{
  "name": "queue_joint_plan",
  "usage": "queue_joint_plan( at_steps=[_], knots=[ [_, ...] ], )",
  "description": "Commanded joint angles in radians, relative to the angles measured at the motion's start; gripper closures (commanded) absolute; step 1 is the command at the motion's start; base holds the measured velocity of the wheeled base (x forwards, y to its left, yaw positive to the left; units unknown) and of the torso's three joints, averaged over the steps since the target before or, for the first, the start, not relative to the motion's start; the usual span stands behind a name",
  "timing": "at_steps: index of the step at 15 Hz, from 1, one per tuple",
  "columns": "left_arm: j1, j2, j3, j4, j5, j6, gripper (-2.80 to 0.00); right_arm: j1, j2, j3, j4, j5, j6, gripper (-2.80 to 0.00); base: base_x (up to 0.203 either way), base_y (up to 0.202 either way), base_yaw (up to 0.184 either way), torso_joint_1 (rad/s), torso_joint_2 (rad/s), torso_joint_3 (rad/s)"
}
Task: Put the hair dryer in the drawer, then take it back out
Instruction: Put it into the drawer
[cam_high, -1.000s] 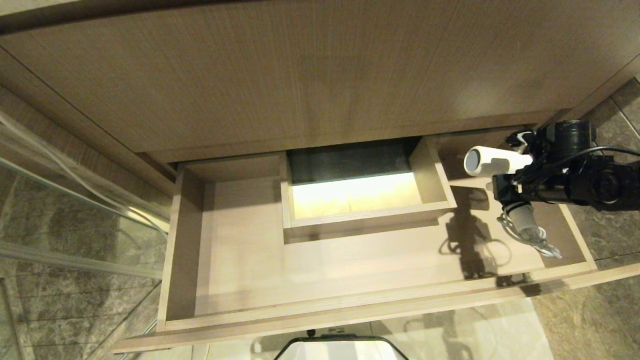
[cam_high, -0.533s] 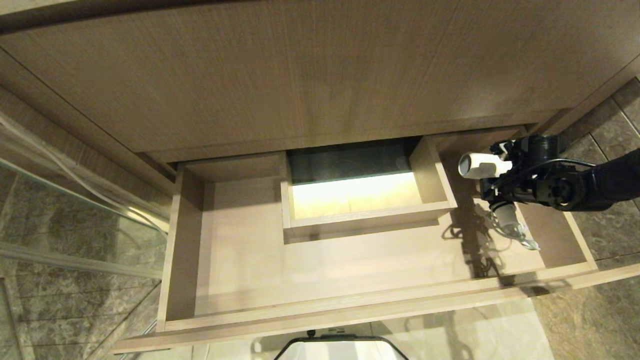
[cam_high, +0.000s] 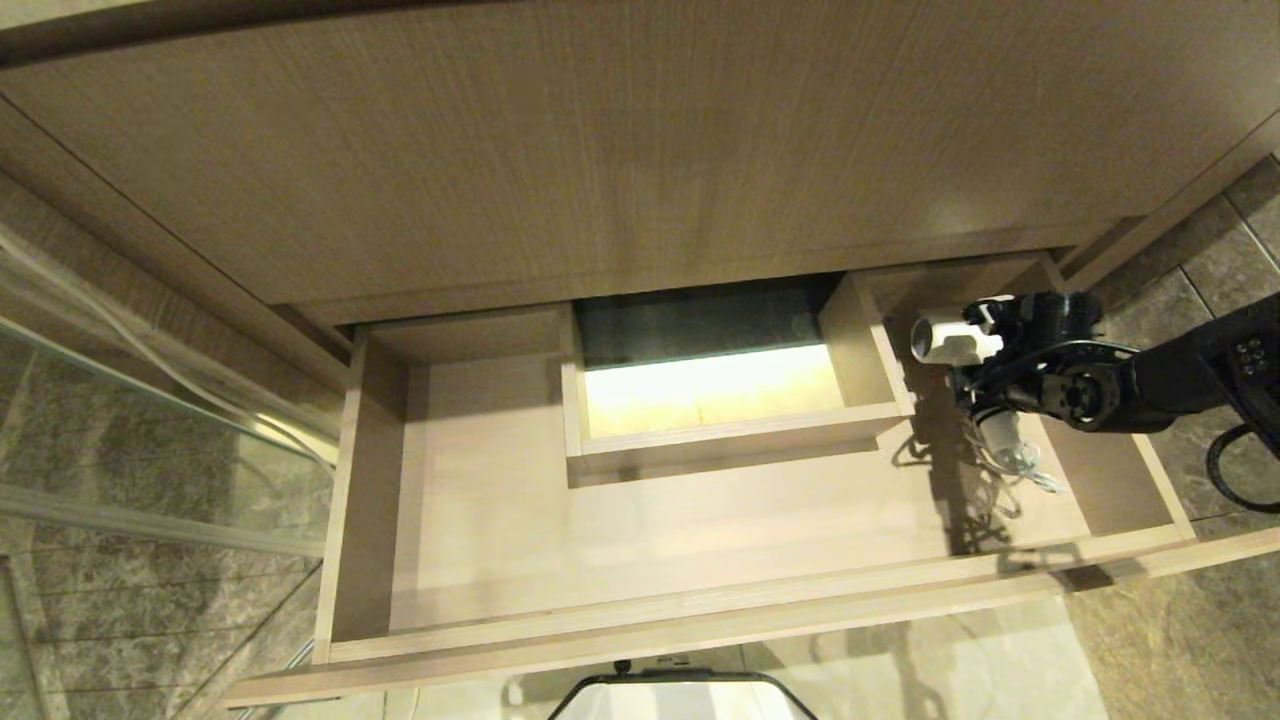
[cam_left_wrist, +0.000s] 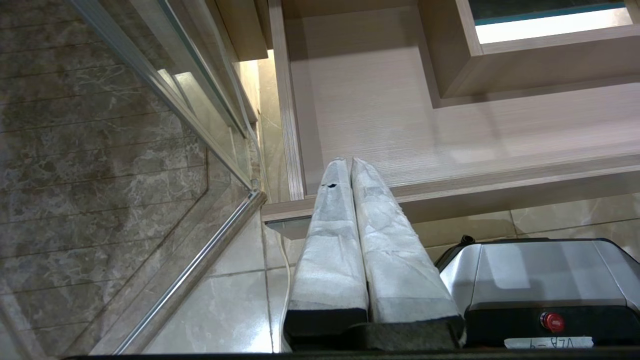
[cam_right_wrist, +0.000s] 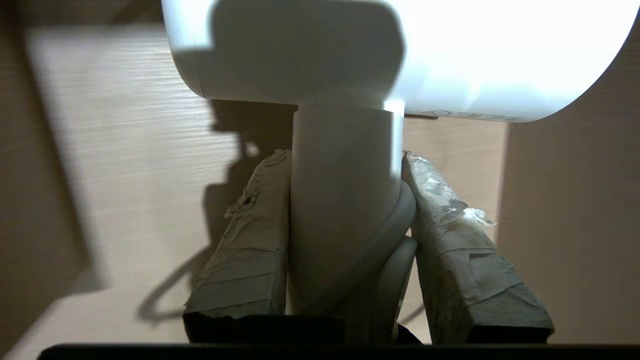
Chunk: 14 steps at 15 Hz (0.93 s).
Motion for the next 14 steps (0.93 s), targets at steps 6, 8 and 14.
queue_joint_plan(
  at_steps=[6,8,14],
  knots=[
    [0.000,0.001,0.000,0.001,0.000,-0.001,0.00,-0.008,0.084,-0.014,-0.042,0.002,-0.009,0.00,0.000,0.000,0.000,0.000,0.00,0.000],
    [0.000,0.000,0.000,0.000,0.000,-0.001,0.00,-0.008,0.083,-0.019,-0.042,0.002,-0.008,-2.80,0.000,0.000,0.000,0.000,0.00,0.000],
    [0.000,0.001,0.000,0.000,0.000,-0.001,0.00,-0.031,0.033,-0.002,-0.062,0.006,0.000,-2.80,0.000,0.000,0.000,0.000,0.00,0.000]
  ],
)
